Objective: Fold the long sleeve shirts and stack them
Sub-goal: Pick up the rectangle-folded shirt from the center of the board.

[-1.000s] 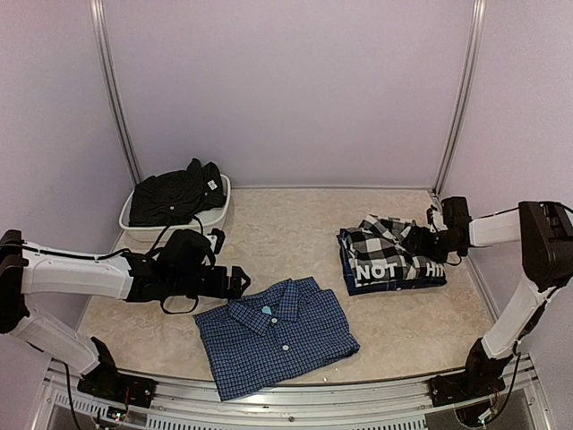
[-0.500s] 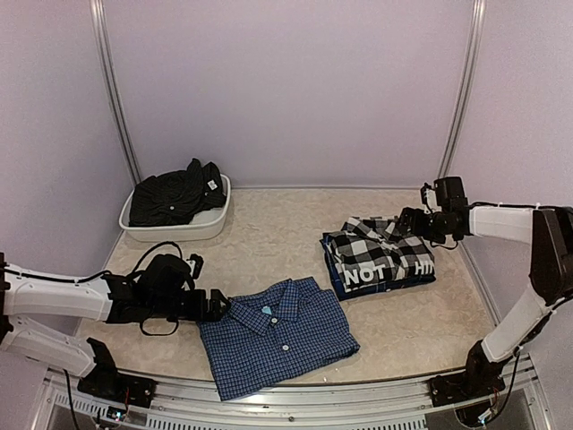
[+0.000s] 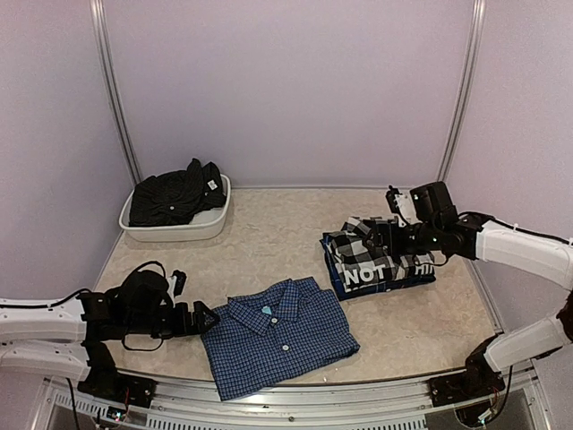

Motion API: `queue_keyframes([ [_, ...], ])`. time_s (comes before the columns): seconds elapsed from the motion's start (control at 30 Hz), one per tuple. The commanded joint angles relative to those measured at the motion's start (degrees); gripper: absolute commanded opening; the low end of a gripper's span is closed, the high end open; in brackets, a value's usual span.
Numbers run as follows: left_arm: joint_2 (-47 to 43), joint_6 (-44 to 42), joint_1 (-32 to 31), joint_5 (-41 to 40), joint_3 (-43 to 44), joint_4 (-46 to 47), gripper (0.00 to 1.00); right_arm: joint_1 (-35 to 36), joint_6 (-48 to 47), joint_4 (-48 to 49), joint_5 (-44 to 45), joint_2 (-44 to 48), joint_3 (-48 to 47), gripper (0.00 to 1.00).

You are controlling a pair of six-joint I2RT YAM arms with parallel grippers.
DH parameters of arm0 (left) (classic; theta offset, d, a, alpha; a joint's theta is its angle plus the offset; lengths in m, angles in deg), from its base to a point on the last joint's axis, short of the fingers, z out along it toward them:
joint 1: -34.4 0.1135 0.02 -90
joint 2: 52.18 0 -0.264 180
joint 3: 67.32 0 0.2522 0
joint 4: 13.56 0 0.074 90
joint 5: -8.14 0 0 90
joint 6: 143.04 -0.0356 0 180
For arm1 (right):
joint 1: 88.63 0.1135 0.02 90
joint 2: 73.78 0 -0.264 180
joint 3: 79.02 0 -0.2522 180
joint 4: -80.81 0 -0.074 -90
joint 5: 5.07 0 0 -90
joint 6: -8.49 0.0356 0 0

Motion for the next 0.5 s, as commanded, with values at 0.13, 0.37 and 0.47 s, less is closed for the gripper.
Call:
queue_keyframes([
  [0.13,-0.15,5.56,-3.14,-1.11,-0.67,-2.22,0.99,20.21,9.87,-2.35,3.16,-2.67,4.33,0.93],
  [0.37,3.93,6.16,-3.24,0.08,-0.24,-1.09,0.99,24.87,13.25,2.77,1.13,-8.69,6.6,0.92],
  [0.47,5.01,6.55,-3.32,0.14,-0.46,-0.83,0.99,25.33,14.3,4.84,-0.24,-10.34,7.69,0.91],
])
